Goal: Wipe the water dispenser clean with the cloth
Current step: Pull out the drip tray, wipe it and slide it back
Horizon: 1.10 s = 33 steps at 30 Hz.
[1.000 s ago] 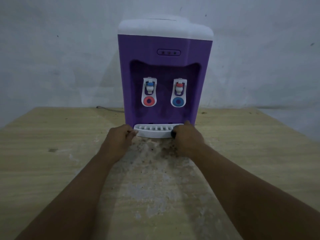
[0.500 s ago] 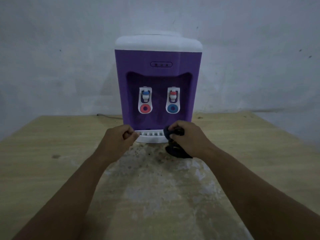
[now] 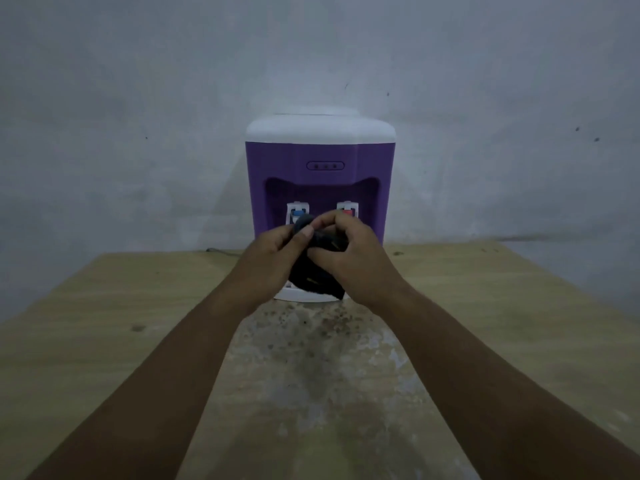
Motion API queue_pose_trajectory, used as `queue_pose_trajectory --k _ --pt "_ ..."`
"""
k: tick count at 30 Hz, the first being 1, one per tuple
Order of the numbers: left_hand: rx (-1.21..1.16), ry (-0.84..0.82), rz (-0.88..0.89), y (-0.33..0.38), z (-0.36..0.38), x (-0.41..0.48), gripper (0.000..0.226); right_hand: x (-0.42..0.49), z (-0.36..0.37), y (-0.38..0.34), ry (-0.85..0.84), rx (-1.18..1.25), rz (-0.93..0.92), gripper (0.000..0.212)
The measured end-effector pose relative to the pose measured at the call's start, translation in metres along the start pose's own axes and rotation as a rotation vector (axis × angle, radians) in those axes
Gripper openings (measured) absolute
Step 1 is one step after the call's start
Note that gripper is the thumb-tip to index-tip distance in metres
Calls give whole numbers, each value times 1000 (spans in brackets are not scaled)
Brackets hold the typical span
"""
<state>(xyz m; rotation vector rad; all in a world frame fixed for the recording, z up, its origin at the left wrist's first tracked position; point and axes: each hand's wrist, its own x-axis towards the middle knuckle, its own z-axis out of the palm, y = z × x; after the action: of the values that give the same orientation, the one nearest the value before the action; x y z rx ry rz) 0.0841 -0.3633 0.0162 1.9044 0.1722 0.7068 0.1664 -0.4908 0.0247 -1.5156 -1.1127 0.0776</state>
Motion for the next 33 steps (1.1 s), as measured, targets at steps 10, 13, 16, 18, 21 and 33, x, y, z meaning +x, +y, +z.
queue_pose_trajectory --k 10,13,16,18,21,33 --pt "-129 36 30 80 -29 11 29 18 -21 -54 24 125 112 23" --pt "-172 35 52 93 -34 9 31 21 -25 -65 -49 57 125 37" --pt "-266 -18 64 97 -40 5 33 24 -28 -76 -57 68 70 28" --pt "-276 -53 72 100 -45 3 33 24 -29 -85 -81 100 40 26" --pt "-225 -103 96 106 -53 -1 35 24 -29 -93 -117 129 -11 16" --pt "243 29 98 107 -72 -12 20 38 -42 -96 -28 200 30 13"
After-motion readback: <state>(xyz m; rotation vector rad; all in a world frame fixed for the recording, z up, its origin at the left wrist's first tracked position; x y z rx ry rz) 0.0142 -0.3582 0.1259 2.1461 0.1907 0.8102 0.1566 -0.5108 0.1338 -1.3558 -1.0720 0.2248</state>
